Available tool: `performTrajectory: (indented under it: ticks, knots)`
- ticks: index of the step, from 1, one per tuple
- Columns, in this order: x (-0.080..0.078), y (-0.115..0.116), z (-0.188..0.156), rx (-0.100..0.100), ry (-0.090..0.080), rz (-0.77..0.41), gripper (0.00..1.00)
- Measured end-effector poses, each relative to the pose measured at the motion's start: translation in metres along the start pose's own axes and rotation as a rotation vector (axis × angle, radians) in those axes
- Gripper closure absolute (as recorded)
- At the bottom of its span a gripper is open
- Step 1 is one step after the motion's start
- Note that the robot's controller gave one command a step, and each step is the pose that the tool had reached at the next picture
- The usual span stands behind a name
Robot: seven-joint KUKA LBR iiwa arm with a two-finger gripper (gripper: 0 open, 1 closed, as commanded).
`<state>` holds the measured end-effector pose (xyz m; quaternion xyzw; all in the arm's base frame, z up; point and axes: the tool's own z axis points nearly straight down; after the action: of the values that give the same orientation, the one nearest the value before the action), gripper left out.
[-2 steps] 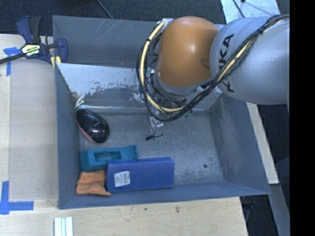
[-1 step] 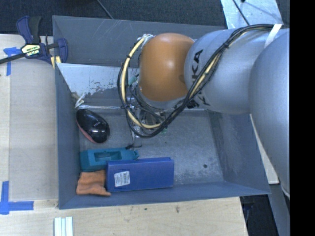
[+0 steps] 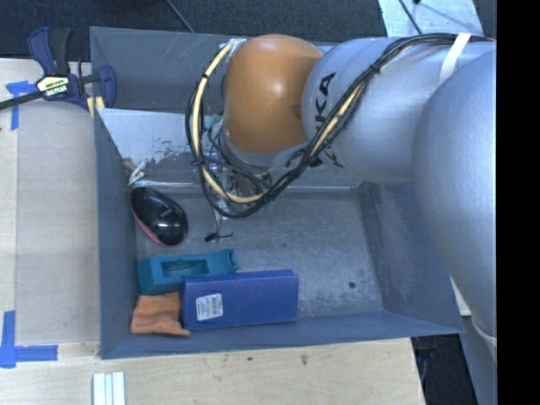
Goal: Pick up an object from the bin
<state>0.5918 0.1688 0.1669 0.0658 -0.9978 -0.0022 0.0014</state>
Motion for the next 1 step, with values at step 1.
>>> performTrajectory:
  ticks: [1]
  knots:
    - [-0.0128,-0.0431,-0.0528,0.004,-0.002,0.027,0.0]
